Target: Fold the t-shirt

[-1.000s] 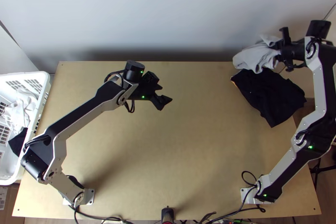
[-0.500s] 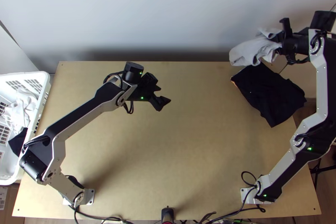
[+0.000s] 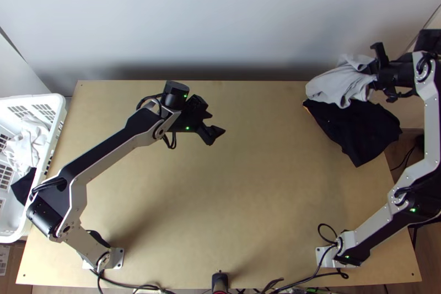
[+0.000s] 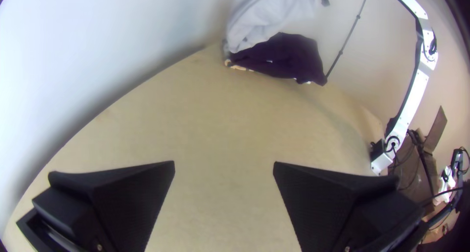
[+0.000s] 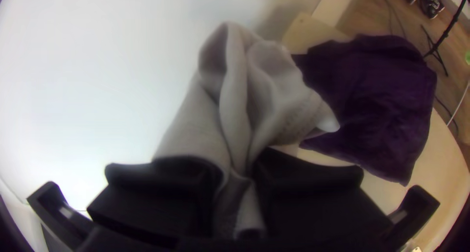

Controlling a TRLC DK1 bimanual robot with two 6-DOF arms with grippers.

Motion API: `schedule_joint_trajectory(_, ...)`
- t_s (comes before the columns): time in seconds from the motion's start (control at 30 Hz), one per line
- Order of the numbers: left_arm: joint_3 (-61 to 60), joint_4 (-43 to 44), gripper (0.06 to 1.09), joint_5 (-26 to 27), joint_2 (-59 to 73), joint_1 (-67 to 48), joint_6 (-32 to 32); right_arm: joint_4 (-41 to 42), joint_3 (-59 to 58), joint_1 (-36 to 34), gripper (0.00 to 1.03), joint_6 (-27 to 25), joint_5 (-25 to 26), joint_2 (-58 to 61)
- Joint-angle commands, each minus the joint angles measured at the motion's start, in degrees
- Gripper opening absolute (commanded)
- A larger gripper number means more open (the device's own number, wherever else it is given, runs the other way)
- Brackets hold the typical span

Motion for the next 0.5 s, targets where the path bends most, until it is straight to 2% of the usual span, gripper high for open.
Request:
schedule_joint_trajectory(0.0,-0.1,0.0,1.04,0.0,-0.2,0.1,-0.1,0.5,-7.4,-3.3,0.03,-1.6,0.5,-2.3)
schedule_joint_trajectory(0.2,-0.4,0.0,1.04,0.0,-0.7,0.9,0.2,1.4,-14.2,-8.1,0.03,-1.9,2.7,-3.2)
schedule_joint_trajectory(0.47,-0.3,-0.1,1.04,0.0,-1.0,1.0,0.3,4.1,-21.5,-14.9,0.03,-5.4,5.6,-3.3)
